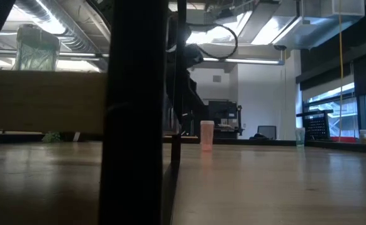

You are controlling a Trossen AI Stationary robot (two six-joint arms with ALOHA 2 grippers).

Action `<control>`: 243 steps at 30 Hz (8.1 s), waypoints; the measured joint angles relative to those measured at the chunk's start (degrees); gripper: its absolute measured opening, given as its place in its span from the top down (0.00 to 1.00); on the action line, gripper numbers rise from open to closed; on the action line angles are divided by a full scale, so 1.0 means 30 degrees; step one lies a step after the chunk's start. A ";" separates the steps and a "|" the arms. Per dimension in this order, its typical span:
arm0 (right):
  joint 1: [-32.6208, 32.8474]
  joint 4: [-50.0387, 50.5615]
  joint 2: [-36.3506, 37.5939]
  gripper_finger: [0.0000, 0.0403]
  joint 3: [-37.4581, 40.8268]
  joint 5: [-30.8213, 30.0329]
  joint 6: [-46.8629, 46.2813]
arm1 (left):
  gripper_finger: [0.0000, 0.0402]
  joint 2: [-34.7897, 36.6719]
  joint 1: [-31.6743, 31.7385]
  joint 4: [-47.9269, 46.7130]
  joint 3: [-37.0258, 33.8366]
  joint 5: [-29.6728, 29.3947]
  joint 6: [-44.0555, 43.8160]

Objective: Pick and place medicine bottles onto shelf by color
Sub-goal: Put the small red pill bottle on the shelf aligned with the other small red pill bottles, then adjust the pill bottles on the shelf

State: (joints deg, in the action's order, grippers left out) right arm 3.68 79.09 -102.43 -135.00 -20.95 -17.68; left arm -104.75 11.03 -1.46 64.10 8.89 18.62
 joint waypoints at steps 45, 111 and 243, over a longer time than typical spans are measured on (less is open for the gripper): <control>-0.0002 0.0112 -0.0015 0.58 0.0000 -0.0007 -0.0010 | 0.32 -0.2011 -0.0993 0.1868 -0.0001 -0.1932 -0.2168; 0.0007 0.0038 -0.0029 0.58 0.0007 0.0942 0.0074 | 0.72 1.3153 -0.3879 -1.2245 -0.2792 -0.4683 -0.9858; 0.0015 -0.0997 -0.0029 0.58 0.0007 0.1000 0.1127 | 0.65 1.3498 -1.8183 -0.8729 -0.7441 -1.0707 -1.7000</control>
State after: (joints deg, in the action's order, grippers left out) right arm 3.73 76.09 -102.52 -134.98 -17.95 -14.30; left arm -64.25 -43.52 -27.65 41.78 -23.23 -32.38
